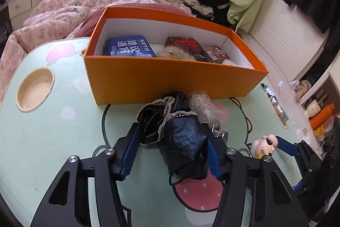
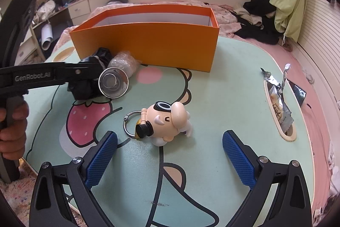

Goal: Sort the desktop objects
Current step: 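Grasp the black pouch with the left gripper while the right gripper holds the figurine, then carry the figurine and black pouch over the orange box and release both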

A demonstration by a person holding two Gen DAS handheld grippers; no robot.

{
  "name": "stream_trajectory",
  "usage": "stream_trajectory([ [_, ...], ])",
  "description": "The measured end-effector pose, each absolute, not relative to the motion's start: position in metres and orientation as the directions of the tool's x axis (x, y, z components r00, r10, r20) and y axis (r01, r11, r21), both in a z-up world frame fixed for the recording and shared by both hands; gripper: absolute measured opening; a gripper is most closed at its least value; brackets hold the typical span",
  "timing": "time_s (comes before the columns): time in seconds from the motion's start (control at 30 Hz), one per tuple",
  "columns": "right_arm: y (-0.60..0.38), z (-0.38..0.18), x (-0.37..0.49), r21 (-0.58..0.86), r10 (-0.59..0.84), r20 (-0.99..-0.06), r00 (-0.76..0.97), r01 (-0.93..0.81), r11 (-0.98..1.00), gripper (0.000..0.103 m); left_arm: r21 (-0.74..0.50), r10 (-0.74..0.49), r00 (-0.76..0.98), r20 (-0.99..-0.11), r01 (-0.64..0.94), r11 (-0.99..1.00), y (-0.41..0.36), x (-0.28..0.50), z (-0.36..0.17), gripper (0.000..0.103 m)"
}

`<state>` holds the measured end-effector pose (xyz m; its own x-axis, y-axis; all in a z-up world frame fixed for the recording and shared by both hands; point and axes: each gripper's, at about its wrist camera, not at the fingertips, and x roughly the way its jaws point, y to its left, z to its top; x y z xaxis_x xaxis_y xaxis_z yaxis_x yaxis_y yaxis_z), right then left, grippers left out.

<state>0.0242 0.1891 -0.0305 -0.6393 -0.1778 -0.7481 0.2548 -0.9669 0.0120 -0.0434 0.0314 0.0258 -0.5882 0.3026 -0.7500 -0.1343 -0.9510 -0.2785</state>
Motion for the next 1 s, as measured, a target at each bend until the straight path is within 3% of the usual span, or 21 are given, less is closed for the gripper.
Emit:
stream_trajectory([
  [0.07, 0.189, -0.031, 0.024, 0.012, -0.178, -0.748, -0.639, 0.255, -0.967, 0.099, -0.285, 0.301, -0.6, -0.741, -0.124, -0.95, 0.022, -0.033, 0.027, 0.034],
  [0.27, 0.189, -0.03, 0.024, 0.012, -0.178, -0.748, -0.639, 0.255, -0.967, 0.099, -0.273, 0.296, -0.627, -0.721, -0.135, -0.952, 0.008, 0.002, 0.027, 0.031],
  [0.3, 0.189, -0.031, 0.024, 0.012, -0.178, -0.748, -0.639, 0.255, -0.967, 0.099, -0.266, 0.293, -0.629, -0.72, -0.141, -0.954, 0.009, 0.007, 0.027, 0.034],
  [0.4, 0.189, -0.031, 0.024, 0.012, -0.178, -0.748, -0.639, 0.255, -0.967, 0.099, -0.204, 0.233, -0.657, -0.717, -0.122, -0.971, 0.012, 0.013, 0.03, 0.064],
  [0.43, 0.189, -0.031, 0.024, 0.012, -0.178, -0.748, -0.639, 0.255, -0.967, 0.099, -0.183, 0.214, -0.67, -0.711, -0.117, -0.976, 0.013, 0.012, 0.032, 0.068],
  [0.67, 0.189, -0.031, 0.024, 0.012, -0.179, -0.747, -0.64, 0.256, -0.967, 0.099, -0.161, 0.188, -0.65, -0.737, -0.102, -0.982, 0.021, -0.009, 0.028, 0.068],
  [0.7, 0.19, -0.031, 0.024, 0.012, -0.179, -0.747, -0.64, 0.256, -0.967, 0.099, -0.161, 0.182, -0.633, -0.752, -0.092, -0.983, 0.021, -0.012, 0.023, 0.062],
  [0.73, 0.189, -0.03, 0.025, 0.011, -0.177, -0.746, -0.642, 0.254, -0.967, 0.098, -0.157, 0.173, -0.634, -0.754, -0.083, -0.984, 0.019, -0.012, 0.02, 0.049],
  [0.8, 0.192, -0.026, 0.028, 0.012, -0.173, -0.732, -0.659, 0.241, -0.97, 0.074, -0.188, 0.197, -0.643, -0.74, -0.083, -0.979, 0.014, -0.008, 0.021, 0.036],
  [0.83, 0.193, -0.023, 0.03, 0.022, -0.183, -0.719, -0.671, 0.242, -0.97, 0.038, -0.218, 0.223, -0.647, -0.729, -0.089, -0.972, 0.009, -0.004, 0.021, 0.033],
  [1.0, 0.193, -0.02, 0.024, 0.054, -0.216, -0.709, -0.672, 0.254, -0.966, 0.037, -0.229, 0.224, -0.687, -0.691, -0.086, -0.97, -0.001, 0.011, 0.024, 0.031],
])
